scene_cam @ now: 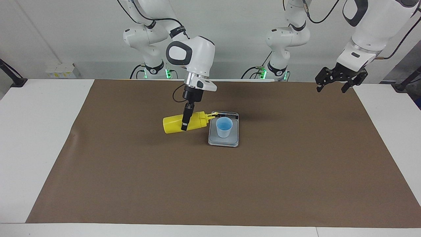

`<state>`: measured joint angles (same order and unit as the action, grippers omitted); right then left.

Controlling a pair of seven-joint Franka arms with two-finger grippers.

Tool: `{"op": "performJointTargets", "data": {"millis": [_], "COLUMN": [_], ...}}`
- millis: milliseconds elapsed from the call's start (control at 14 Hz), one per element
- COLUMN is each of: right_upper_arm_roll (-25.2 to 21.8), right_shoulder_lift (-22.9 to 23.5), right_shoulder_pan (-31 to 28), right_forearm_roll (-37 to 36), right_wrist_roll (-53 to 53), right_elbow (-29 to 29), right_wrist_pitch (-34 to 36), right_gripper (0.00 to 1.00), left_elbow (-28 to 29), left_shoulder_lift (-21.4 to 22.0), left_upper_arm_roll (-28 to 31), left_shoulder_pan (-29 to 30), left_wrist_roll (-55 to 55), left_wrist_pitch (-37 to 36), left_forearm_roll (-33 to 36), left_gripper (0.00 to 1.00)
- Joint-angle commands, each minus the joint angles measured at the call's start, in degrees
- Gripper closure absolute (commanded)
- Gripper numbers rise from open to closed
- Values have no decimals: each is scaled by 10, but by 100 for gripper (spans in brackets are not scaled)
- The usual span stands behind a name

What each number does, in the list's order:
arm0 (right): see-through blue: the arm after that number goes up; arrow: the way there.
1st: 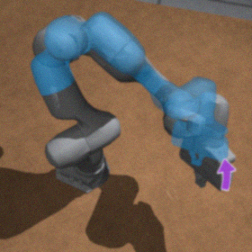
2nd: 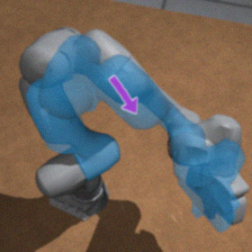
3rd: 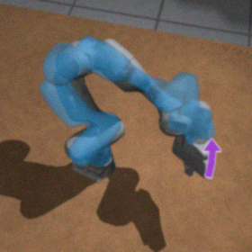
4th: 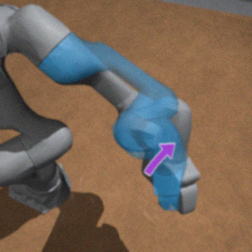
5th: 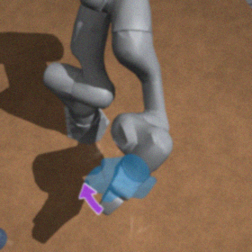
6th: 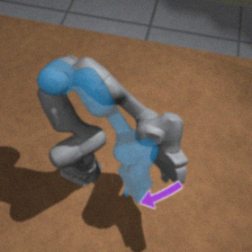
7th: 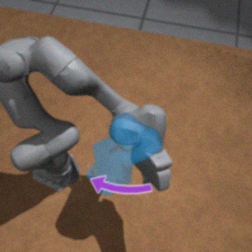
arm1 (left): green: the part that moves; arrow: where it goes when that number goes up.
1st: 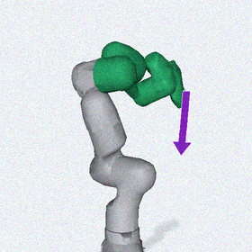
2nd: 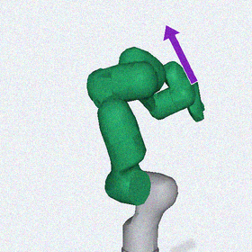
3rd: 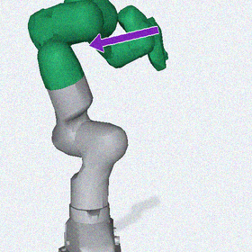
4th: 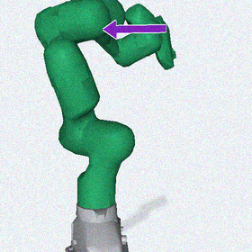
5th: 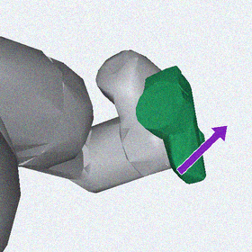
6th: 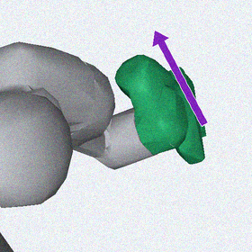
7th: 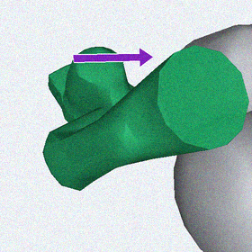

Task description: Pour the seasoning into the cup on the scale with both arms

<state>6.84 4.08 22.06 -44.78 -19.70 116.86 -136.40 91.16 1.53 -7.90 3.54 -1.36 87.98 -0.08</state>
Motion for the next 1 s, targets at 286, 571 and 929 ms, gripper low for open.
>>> {"op": "performJointTargets", "data": {"millis": [286, 571, 929], "right_upper_arm_roll": [3, 3, 2], "right_shoulder_lift": [-32, -29, -22], "right_shoulder_pan": [-70, -129, -191], "right_forearm_roll": [232, 429, 635], "right_wrist_roll": [-165, -305, -452], "right_elbow": [7, 7, 18], "right_wrist_pitch": [25, 24, 16], "right_gripper": [100, 100, 100], "left_elbow": [9, 9, 9], "left_shoulder_lift": [8, 8, 8], "left_upper_arm_roll": [-5, -5, -5], "left_shoulder_pan": [9, 9, 9], "left_wrist_roll": [-6, -6, -6], "left_wrist_pitch": [3, 3, 3], "left_forearm_roll": [-1, 0, -1], "left_gripper": [0, 0, 0]}}
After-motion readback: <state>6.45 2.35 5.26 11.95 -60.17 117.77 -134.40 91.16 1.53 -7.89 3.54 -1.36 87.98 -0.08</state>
